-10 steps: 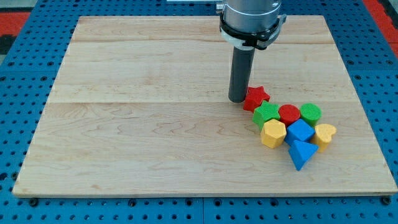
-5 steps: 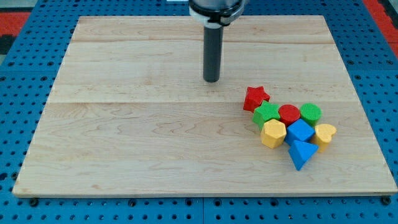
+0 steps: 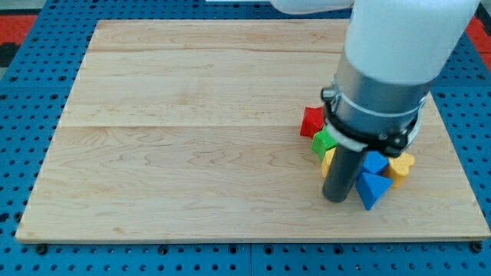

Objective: Slide the line of blocks towards the center

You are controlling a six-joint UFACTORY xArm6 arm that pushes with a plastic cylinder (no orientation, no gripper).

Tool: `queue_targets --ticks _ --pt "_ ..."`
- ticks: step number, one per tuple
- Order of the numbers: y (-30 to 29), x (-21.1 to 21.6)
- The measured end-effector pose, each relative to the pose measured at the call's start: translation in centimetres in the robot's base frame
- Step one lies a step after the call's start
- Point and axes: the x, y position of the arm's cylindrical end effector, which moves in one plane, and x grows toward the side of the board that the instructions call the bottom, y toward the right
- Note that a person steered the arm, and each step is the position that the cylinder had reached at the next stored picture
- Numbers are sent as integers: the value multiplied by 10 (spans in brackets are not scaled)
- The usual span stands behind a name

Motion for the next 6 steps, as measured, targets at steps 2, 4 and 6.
queue_targets --ticks 2,4,6 --pt "11 -77" --pt "-18 -159" --pt "-75 -233"
